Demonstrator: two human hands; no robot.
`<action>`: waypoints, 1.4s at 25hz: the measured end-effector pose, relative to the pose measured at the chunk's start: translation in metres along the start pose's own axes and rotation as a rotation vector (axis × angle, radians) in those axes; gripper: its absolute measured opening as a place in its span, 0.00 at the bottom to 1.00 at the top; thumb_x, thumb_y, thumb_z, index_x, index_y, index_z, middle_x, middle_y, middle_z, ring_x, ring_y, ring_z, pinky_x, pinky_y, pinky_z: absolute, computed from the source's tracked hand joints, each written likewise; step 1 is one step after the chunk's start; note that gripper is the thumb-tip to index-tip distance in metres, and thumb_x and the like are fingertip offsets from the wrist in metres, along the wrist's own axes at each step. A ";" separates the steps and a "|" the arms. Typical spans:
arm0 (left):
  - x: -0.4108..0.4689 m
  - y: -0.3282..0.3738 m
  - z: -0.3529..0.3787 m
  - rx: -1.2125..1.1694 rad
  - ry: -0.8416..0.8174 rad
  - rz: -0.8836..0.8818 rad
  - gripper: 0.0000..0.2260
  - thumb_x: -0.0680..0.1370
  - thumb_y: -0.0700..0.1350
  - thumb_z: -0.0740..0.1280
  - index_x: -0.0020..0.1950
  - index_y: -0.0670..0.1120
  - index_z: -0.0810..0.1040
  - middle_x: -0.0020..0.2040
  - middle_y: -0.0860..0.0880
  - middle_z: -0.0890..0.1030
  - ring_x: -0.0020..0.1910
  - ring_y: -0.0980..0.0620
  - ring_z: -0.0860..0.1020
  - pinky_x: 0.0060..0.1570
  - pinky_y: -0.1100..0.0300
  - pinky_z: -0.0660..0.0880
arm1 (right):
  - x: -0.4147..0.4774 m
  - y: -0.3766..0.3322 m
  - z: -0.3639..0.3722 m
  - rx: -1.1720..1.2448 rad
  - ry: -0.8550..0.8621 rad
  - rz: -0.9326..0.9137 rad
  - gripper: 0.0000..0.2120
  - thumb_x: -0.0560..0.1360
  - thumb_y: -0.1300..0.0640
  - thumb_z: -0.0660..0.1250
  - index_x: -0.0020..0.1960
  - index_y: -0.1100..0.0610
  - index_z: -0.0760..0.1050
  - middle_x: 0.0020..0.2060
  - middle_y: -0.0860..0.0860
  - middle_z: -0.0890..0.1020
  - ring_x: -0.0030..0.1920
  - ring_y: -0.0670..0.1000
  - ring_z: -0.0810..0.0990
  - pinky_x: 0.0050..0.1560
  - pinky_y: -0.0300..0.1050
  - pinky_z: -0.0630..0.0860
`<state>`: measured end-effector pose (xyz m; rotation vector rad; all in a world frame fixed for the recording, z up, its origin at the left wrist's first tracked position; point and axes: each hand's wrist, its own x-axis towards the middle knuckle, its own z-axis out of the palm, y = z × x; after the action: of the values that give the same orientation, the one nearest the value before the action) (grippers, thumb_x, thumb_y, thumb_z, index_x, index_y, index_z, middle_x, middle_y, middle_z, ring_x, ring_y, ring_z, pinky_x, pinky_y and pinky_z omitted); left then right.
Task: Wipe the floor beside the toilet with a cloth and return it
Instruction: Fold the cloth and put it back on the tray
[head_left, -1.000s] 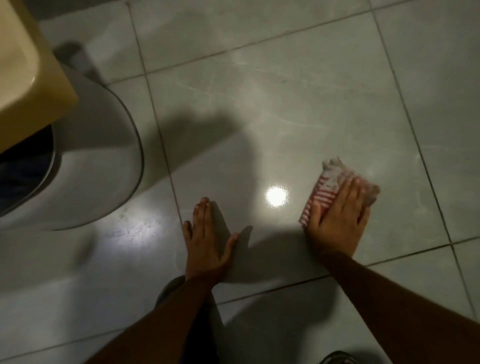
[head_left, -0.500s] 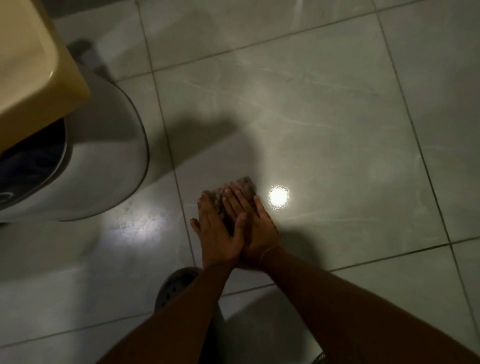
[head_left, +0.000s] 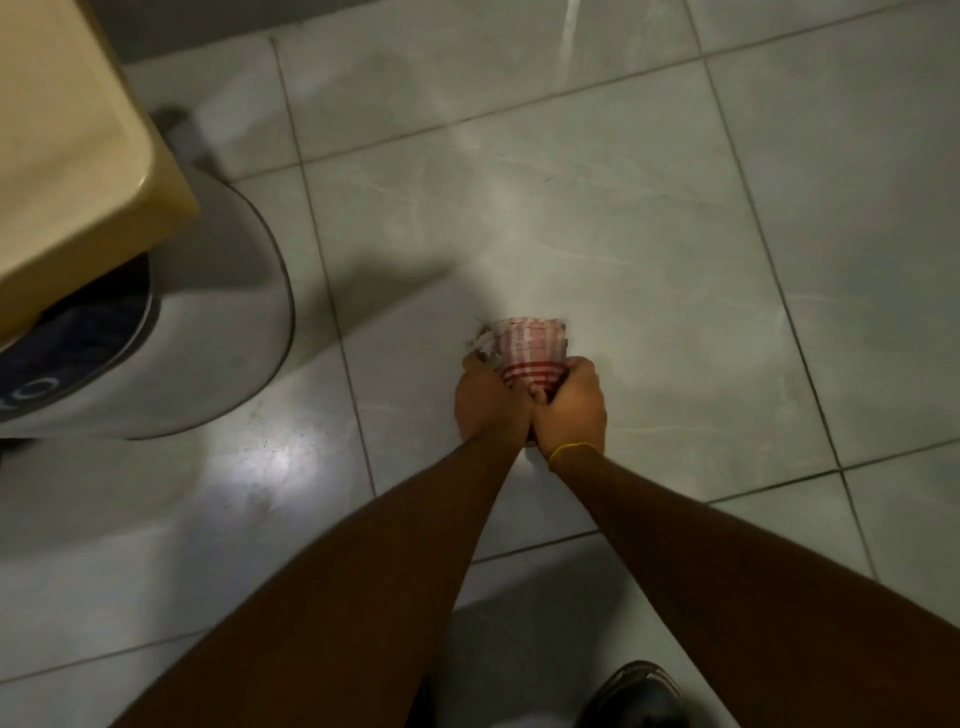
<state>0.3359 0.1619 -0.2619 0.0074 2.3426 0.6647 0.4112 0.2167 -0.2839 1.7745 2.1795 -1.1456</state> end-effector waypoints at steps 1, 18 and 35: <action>0.001 0.006 -0.004 -0.041 -0.067 -0.087 0.27 0.77 0.46 0.74 0.73 0.40 0.74 0.68 0.38 0.81 0.67 0.37 0.80 0.66 0.50 0.77 | 0.003 -0.006 -0.007 0.101 -0.068 0.071 0.18 0.76 0.53 0.72 0.61 0.61 0.79 0.57 0.62 0.85 0.58 0.67 0.83 0.58 0.57 0.81; -0.409 0.340 -0.115 -0.049 -0.947 0.441 0.12 0.80 0.48 0.71 0.60 0.61 0.76 0.58 0.48 0.87 0.55 0.51 0.87 0.54 0.49 0.86 | -0.274 0.017 -0.535 0.711 0.300 0.083 0.22 0.82 0.64 0.67 0.72 0.46 0.76 0.68 0.49 0.83 0.68 0.45 0.82 0.70 0.45 0.80; -0.727 0.389 -0.122 0.187 -1.303 0.604 0.29 0.80 0.55 0.69 0.78 0.46 0.68 0.69 0.43 0.80 0.67 0.41 0.81 0.64 0.43 0.81 | -0.535 0.063 -0.725 0.673 0.632 0.466 0.28 0.84 0.70 0.66 0.75 0.44 0.71 0.63 0.38 0.80 0.58 0.36 0.83 0.62 0.38 0.80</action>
<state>0.7457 0.3116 0.4485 0.9569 1.0829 0.4602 0.8975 0.2287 0.4770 3.0686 1.4929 -1.4227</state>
